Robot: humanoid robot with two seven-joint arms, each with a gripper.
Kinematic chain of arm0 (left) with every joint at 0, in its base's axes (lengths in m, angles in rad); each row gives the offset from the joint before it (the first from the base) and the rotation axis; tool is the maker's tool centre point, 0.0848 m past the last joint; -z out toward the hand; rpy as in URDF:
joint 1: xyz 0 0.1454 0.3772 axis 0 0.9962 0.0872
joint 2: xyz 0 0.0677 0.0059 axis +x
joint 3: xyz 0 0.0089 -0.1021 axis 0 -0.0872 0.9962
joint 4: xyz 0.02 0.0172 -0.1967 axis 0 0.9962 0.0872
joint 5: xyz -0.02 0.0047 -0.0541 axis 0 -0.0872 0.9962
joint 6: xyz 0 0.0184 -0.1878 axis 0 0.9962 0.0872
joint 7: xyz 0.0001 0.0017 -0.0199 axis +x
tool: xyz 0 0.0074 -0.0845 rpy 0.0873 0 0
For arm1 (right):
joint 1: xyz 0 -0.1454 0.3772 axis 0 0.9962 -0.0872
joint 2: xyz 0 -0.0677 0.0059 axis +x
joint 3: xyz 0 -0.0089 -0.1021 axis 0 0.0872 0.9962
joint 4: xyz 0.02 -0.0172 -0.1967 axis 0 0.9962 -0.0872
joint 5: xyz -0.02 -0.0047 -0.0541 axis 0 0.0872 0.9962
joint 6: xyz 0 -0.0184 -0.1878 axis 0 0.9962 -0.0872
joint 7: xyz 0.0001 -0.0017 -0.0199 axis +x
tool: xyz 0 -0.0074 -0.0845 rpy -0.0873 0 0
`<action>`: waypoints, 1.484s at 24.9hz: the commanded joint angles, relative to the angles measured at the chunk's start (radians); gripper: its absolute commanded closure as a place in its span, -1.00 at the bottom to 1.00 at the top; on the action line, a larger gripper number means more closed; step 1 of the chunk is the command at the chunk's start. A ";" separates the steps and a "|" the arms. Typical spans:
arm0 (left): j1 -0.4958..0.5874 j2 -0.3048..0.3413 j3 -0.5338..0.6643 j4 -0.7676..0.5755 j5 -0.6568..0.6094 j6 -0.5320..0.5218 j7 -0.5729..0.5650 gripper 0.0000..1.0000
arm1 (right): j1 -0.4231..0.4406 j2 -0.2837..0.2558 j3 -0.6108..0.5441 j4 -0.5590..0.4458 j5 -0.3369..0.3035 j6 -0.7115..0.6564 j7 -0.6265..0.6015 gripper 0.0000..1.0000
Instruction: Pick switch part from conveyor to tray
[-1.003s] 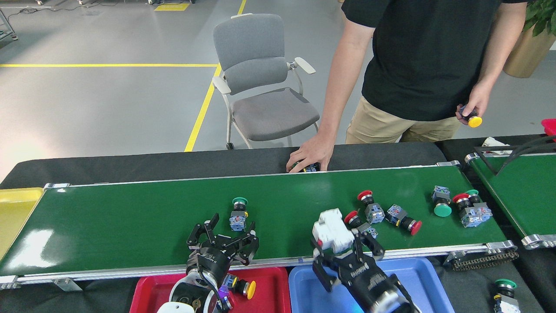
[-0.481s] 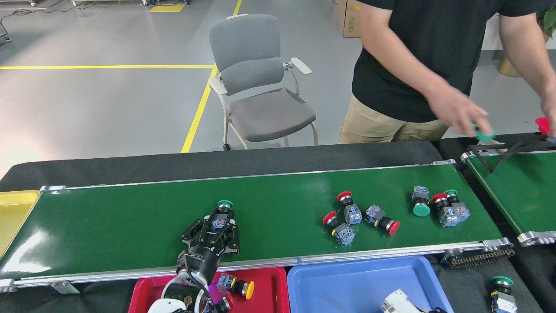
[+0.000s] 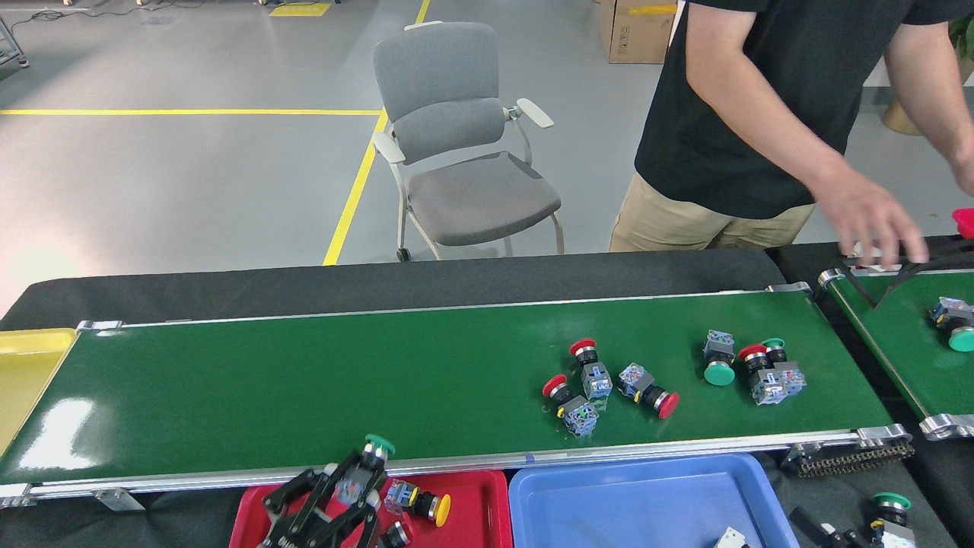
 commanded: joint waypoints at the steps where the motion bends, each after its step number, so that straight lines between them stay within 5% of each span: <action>1: 0.004 -0.021 0.023 -0.014 0.011 -0.064 0.002 -1.00 | -0.039 0.035 -0.007 -0.030 0.016 0.118 0.011 -0.80; 6: 0.007 -0.048 0.091 -0.014 0.014 -0.041 0.004 -1.00 | -0.166 0.155 0.084 -0.032 0.232 0.441 0.013 -0.80; 11: -0.015 -0.148 0.344 0.025 0.011 0.243 0.004 -1.00 | -0.152 0.188 0.292 -0.027 0.430 0.757 -0.024 -0.90; 17: -0.004 -0.142 0.411 0.046 0.012 0.244 0.025 -1.00 | -0.180 0.133 0.473 0.009 0.440 0.828 -0.021 -0.93; 28: -0.030 -0.144 0.390 0.032 0.003 0.134 0.013 -1.00 | -0.490 0.193 0.601 0.339 0.430 0.831 0.062 -0.91; 30: -0.038 -0.144 0.316 0.032 0.000 0.137 0.009 -1.00 | -0.514 0.202 0.620 0.375 0.430 0.828 0.070 -0.72; 35: -0.032 -0.144 0.229 -0.003 0.002 0.137 -0.039 -1.00 | -0.553 0.172 0.660 0.422 0.407 0.779 0.103 0.31; 37: -0.041 -0.147 0.213 -0.012 0.000 0.143 -0.047 -1.00 | -0.554 0.172 0.660 0.418 0.377 0.733 0.103 0.56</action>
